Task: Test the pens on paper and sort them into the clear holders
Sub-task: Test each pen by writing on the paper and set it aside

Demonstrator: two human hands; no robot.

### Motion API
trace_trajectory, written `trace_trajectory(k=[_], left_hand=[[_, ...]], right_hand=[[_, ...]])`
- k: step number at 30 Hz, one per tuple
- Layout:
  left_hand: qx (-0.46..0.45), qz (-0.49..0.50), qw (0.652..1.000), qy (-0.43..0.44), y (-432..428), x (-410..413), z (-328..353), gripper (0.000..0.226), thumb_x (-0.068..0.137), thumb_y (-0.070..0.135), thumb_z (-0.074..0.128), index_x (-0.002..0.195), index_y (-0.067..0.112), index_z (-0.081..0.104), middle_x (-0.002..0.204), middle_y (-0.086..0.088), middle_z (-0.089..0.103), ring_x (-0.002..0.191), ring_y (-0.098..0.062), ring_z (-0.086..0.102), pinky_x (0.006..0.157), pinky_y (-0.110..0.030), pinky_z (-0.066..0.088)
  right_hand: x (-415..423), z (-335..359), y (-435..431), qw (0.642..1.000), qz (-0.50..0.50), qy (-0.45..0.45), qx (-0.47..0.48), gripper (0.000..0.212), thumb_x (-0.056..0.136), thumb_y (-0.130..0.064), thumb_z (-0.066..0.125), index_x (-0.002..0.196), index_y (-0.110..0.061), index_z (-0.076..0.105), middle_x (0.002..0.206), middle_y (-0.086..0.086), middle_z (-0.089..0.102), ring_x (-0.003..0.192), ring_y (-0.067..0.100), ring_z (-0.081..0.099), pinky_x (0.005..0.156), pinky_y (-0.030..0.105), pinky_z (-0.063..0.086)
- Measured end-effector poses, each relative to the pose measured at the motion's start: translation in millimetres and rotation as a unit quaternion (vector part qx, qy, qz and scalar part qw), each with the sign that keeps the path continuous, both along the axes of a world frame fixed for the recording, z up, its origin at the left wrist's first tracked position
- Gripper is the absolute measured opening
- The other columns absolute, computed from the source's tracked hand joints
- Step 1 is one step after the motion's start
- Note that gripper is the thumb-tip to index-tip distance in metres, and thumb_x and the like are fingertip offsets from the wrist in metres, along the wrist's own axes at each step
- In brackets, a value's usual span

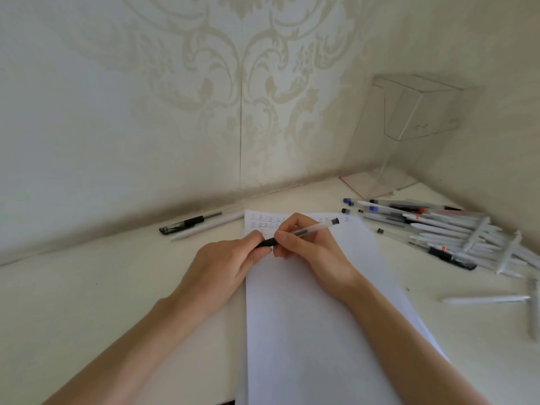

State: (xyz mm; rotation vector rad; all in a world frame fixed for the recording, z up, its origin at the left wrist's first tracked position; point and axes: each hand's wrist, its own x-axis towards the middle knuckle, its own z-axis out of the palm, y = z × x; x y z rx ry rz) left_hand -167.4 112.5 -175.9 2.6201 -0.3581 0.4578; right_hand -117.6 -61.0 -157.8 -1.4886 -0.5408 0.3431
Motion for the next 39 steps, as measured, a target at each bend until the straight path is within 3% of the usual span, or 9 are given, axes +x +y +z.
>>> trace_trajectory(k=[4,7,12,16,20,26,31,35,39], left_hand=[[-0.015,0.084,0.996,0.017,-1,-2,7,0.060,0.076,0.072,0.021,0.100,0.024,0.049,0.055,0.010,0.046,0.057,-0.010,0.049,0.051,-0.025,0.034],[-0.001,0.089,0.996,0.020,-1,-4,7,0.061,0.075,0.074,0.029,0.112,0.030,0.052,0.061,0.016,0.038,0.076,-0.005,0.054,0.057,-0.024,0.035],[0.088,0.041,0.995,0.036,-2,-2,5,0.080,0.068,0.079,0.014,0.124,0.037,0.054,0.082,0.016,0.037,0.089,-0.011,0.051,0.060,-0.024,0.024],[0.095,0.035,0.994,0.040,0,-1,3,0.079,0.069,0.079,0.014,0.124,0.038,0.053,0.084,0.016,0.040,0.091,-0.011,0.051,0.063,-0.023,0.029],[0.085,0.039,0.996,0.014,1,1,-2,0.067,0.074,0.075,0.026,0.113,0.033,0.062,0.074,0.015,0.042,0.076,-0.013,0.054,0.055,-0.023,0.029],[0.095,0.060,0.993,0.039,-1,2,0,0.078,0.067,0.079,0.014,0.121,0.037,0.053,0.084,0.015,0.046,0.088,-0.010,0.051,0.061,-0.024,0.029],[0.097,0.061,0.992,0.048,-1,2,-1,0.079,0.067,0.079,0.013,0.121,0.038,0.052,0.082,0.015,0.044,0.089,-0.010,0.050,0.062,-0.024,0.028],[0.100,0.058,0.992,0.048,0,3,-2,0.079,0.067,0.079,0.013,0.122,0.038,0.051,0.089,0.014,0.052,0.091,-0.010,0.051,0.062,-0.024,0.029],[0.097,0.055,0.993,0.050,0,3,-1,0.079,0.067,0.079,0.013,0.122,0.038,0.051,0.089,0.015,0.050,0.090,-0.009,0.050,0.062,-0.024,0.029]], right_hand=[[6,-3,-4,0.995,-0.022,0.060,0.073,0.018,0.084,-0.014,0.050,0.088,-0.008,0.066,0.069,0.010,0.065,0.066,0.020,0.057,0.064,0.026,0.043],[12,3,-10,0.988,-0.102,0.071,0.093,0.025,0.087,-0.021,0.050,0.092,-0.004,0.067,0.077,0.017,0.070,0.069,0.022,0.063,0.063,0.026,0.048],[26,9,3,0.964,-0.237,0.005,-0.124,0.023,0.082,-0.018,0.068,0.067,-0.013,0.052,0.054,-0.001,0.058,0.051,0.006,0.048,0.056,0.021,0.038],[33,8,28,0.955,-0.225,-0.040,-0.191,0.025,0.078,-0.008,0.058,0.062,-0.012,0.039,0.046,-0.001,0.047,0.039,0.002,0.038,0.043,0.014,0.030],[36,-1,41,0.953,-0.213,-0.071,-0.203,0.024,0.078,-0.008,0.057,0.063,-0.011,0.038,0.049,0.007,0.049,0.042,0.005,0.047,0.052,0.024,0.036],[38,-6,41,0.952,-0.216,-0.087,-0.200,0.021,0.081,-0.008,0.055,0.066,-0.009,0.040,0.053,0.008,0.052,0.041,0.001,0.046,0.047,0.017,0.032],[41,-9,42,0.946,-0.232,-0.093,-0.208,0.031,0.080,-0.009,0.053,0.063,-0.016,0.029,0.054,0.001,0.036,0.055,0.015,0.042,0.054,0.027,0.030],[39,-8,40,0.945,-0.229,-0.096,-0.211,0.027,0.081,-0.008,0.053,0.064,-0.014,0.032,0.056,0.007,0.040,0.045,0.008,0.041,0.047,0.020,0.030],[39,-6,40,0.946,-0.226,-0.092,-0.215,0.027,0.079,-0.008,0.054,0.064,-0.013,0.032,0.057,0.008,0.035,0.053,0.014,0.037,0.051,0.026,0.028]])
